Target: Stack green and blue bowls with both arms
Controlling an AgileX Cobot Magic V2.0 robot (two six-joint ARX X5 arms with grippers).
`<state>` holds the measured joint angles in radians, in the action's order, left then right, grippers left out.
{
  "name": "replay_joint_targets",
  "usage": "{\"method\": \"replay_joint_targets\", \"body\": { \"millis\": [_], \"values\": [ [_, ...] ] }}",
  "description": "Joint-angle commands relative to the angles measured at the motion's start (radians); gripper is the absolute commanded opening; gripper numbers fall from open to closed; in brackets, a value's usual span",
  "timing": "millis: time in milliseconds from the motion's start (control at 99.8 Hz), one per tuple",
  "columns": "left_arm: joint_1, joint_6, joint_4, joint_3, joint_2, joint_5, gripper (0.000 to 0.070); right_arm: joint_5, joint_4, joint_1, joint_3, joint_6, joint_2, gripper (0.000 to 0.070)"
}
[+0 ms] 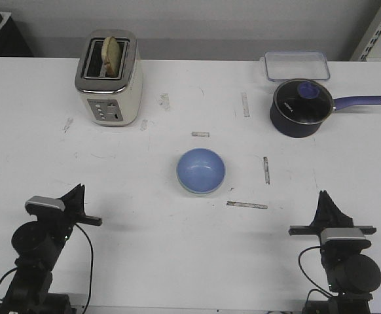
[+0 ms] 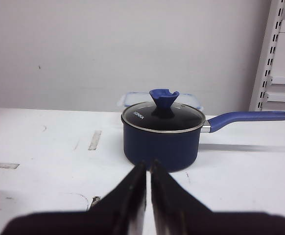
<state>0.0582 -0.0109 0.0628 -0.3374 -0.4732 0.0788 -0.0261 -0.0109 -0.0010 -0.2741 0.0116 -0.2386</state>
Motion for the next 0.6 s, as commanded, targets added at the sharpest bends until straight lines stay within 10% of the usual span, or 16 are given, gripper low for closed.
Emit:
{"method": "replay_joint_targets", "body": {
  "millis": [0, 591],
  "values": [
    [-0.016, 0.003, -0.04, -0.001, 0.063, -0.014, 0.0, 0.0, 0.011, 0.0, -0.001, 0.008, 0.002, 0.0005],
    [-0.037, 0.003, -0.111, -0.002, 0.389, -0.031, 0.0001, 0.0, 0.011, 0.0, -0.001, 0.008, 0.002, 0.0005]
  ]
}}
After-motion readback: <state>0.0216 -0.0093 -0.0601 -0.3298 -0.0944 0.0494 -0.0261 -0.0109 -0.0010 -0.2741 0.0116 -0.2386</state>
